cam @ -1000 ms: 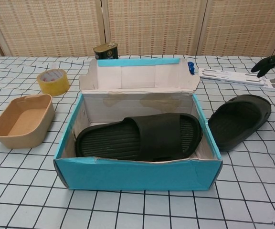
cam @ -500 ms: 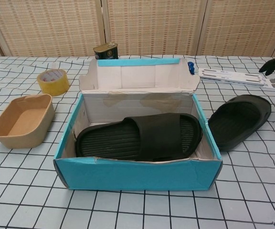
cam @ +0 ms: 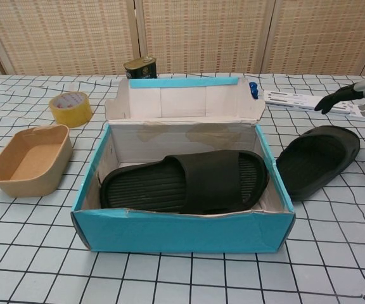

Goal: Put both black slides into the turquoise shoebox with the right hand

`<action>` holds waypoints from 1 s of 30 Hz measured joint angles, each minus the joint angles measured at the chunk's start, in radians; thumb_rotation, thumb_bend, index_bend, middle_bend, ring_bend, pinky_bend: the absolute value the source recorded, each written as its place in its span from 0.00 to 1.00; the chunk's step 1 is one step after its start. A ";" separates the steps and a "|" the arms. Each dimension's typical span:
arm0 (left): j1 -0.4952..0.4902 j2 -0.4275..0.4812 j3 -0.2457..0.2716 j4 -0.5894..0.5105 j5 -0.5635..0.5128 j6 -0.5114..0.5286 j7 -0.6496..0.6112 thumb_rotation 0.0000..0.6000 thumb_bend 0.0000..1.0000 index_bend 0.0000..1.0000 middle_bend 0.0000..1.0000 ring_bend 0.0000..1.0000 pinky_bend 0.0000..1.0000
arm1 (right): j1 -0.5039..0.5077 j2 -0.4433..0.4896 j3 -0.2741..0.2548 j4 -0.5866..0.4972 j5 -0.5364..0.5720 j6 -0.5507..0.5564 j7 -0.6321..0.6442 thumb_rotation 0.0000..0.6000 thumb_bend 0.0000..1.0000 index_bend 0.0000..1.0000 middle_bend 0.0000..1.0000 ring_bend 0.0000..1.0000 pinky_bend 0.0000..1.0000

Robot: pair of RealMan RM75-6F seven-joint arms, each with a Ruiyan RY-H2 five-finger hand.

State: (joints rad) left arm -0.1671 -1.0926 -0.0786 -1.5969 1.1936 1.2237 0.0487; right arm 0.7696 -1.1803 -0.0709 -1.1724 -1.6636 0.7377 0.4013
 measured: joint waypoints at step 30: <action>0.000 -0.001 0.004 -0.006 -0.010 -0.003 0.018 1.00 0.36 0.13 0.04 0.09 0.31 | 0.052 -0.199 -0.132 0.327 -0.098 0.049 0.258 1.00 0.04 0.11 0.12 0.00 0.02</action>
State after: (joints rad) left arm -0.1675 -1.0935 -0.0741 -1.6026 1.1839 1.2207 0.0667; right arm 0.8216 -1.3788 -0.2031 -0.8455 -1.7613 0.7864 0.6591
